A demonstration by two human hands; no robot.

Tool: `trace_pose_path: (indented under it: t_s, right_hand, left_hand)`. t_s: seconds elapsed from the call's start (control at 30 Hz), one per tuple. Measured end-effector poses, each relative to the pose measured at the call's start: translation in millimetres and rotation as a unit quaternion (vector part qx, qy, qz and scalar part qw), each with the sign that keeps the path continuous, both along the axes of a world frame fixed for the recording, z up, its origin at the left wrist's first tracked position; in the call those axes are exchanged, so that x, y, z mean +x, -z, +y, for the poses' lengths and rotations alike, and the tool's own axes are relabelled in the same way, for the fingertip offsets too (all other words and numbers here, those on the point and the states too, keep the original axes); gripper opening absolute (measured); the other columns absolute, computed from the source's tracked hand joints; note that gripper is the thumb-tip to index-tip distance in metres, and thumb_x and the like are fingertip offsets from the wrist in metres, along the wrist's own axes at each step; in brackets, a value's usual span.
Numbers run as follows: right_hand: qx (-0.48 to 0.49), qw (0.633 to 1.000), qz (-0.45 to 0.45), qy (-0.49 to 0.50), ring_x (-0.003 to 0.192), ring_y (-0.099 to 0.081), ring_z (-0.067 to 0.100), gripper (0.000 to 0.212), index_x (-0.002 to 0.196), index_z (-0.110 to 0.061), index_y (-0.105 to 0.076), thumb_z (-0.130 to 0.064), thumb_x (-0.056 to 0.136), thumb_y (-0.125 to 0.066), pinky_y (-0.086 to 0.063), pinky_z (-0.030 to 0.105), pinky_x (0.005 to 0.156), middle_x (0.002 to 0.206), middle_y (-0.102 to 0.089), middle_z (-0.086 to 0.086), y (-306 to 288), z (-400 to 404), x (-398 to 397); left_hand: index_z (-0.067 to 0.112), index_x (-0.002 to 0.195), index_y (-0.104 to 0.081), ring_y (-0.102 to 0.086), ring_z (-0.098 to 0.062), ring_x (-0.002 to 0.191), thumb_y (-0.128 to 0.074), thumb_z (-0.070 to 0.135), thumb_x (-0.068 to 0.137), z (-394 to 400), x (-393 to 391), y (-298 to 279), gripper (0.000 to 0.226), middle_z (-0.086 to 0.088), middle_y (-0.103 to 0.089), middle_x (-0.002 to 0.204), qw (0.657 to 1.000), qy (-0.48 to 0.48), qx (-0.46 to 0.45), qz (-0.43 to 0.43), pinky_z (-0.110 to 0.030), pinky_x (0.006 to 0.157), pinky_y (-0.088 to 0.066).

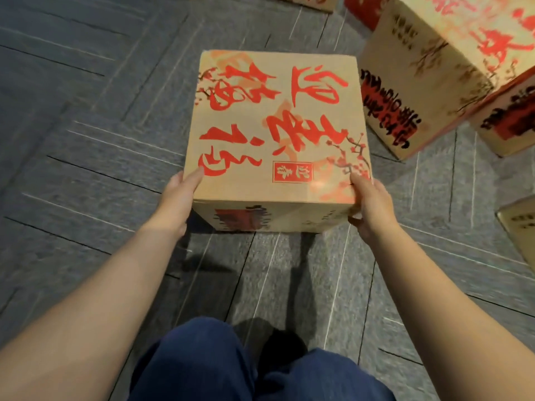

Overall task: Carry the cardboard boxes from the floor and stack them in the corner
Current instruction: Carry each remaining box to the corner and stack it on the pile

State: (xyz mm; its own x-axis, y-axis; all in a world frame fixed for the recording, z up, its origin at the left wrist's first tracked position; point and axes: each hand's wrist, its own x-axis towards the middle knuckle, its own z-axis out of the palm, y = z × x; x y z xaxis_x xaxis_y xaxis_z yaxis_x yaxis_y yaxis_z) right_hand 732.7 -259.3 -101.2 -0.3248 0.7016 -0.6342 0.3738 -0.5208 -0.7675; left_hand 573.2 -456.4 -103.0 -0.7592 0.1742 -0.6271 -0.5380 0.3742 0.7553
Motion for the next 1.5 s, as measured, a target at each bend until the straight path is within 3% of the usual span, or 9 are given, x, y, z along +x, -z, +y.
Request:
trace_pose_path:
  t_s: [0.07,0.13,0.3,0.5,0.6,0.77,0.93,1.2,1.5]
  right_hand:
    - [-0.007,1.000,0.019,0.000,0.074,-0.054,0.010,0.014,0.106,-0.021,-0.049,-0.027,0.092,-0.051,-0.040,0.028,0.065,0.086,-0.059,-0.006,5.8,2.3,-3.0]
    - [-0.009,1.000,0.023,0.005,0.072,-0.054,0.011,0.004,0.094,-0.023,-0.053,-0.025,0.092,-0.051,-0.040,0.029,0.064,0.083,-0.059,-0.005,2.0,1.9,-5.4]
    - [-0.009,1.000,0.019,0.010,0.071,-0.054,0.011,0.011,0.081,-0.025,-0.054,-0.024,0.091,-0.053,-0.039,0.034,0.075,0.080,-0.059,-0.004,-43.0,-2.7,-11.4]
    - [-0.011,1.000,0.023,0.000,0.073,-0.053,0.012,0.012,0.082,-0.025,-0.054,-0.026,0.093,-0.050,-0.038,0.036,0.076,0.082,-0.059,-0.005,-177.2,0.7,-5.9]
    - [-0.009,1.000,0.022,0.010,0.074,-0.052,0.014,0.011,0.082,-0.025,-0.055,-0.029,0.092,-0.051,-0.037,0.031,0.068,0.081,-0.059,-0.004,-261.8,8.6,5.8]
    - [-0.001,0.999,0.018,0.034,0.075,-0.052,0.016,0.010,0.085,-0.025,-0.055,-0.031,0.091,-0.052,-0.038,0.039,0.078,0.083,-0.059,-0.003,-394.6,22.8,31.9]
    - [0.025,0.995,0.043,0.082,0.074,-0.051,0.017,0.017,0.104,-0.019,-0.054,-0.031,0.092,-0.052,-0.039,0.040,0.078,0.082,-0.058,-0.002,-478.4,35.7,55.3]
    - [0.085,0.970,0.055,0.223,0.075,-0.053,0.019,0.015,0.101,-0.023,-0.056,-0.032,0.091,-0.052,-0.040,0.037,0.073,0.086,-0.061,-0.001,-546.6,40.3,113.3]
    - [0.122,0.870,0.058,0.474,0.077,-0.055,0.016,0.008,0.085,-0.026,-0.054,-0.030,0.092,-0.052,-0.044,0.033,0.066,0.084,-0.061,-0.004,-590.3,-39.2,213.7]
  left_hand:
    - [0.024,0.117,-0.051,-0.057,-0.009,0.084,-0.050,0.037,0.093,2.8,-2.8,7.1,0.027,0.006,-0.064,0.096,0.999,-0.016,0.035,-0.023,-0.025,0.066,-0.042]
    - [0.027,0.112,-0.051,-0.057,-0.010,0.087,-0.051,0.039,0.092,5.0,-3.2,5.4,0.023,0.007,-0.064,0.095,0.998,-0.017,0.048,-0.029,-0.029,0.069,-0.043]
    - [0.025,0.110,-0.052,-0.057,-0.010,0.085,-0.053,0.032,0.092,-0.2,-0.5,-42.2,0.019,0.007,-0.062,0.091,0.997,-0.051,0.052,-0.029,-0.032,0.075,-0.047]
    - [0.024,0.108,-0.051,-0.055,-0.011,0.081,-0.051,0.030,0.093,-0.4,11.7,-179.2,0.016,0.008,-0.061,0.087,0.997,-0.062,0.037,-0.018,-0.031,0.072,-0.047]
    - [0.024,0.107,-0.050,-0.052,-0.010,0.082,-0.052,0.033,0.093,7.5,19.2,-263.2,0.017,0.009,-0.059,0.087,0.999,-0.046,0.026,-0.011,-0.038,0.087,-0.043]
    - [0.027,0.110,-0.051,-0.053,-0.016,0.102,-0.052,0.038,0.091,26.7,27.1,-399.5,0.022,0.011,-0.061,0.095,0.999,-0.003,0.044,-0.014,-0.047,0.102,-0.038]
    - [0.024,0.114,-0.053,-0.055,-0.012,0.090,-0.054,0.036,0.091,58.6,30.3,-489.0,0.026,0.008,-0.062,0.092,0.996,0.037,0.079,0.006,-0.043,0.095,-0.041]
    - [0.022,0.122,-0.055,-0.057,-0.008,0.077,-0.053,0.030,0.092,125.6,46.9,-548.7,0.031,0.009,-0.063,0.087,0.976,0.160,0.149,0.007,-0.027,0.061,-0.042]
    - [0.022,0.122,-0.056,-0.060,-0.009,0.078,-0.051,0.027,0.093,173.7,119.4,-590.8,0.029,0.007,-0.066,0.092,0.886,0.421,0.196,-0.013,-0.029,0.068,-0.049]
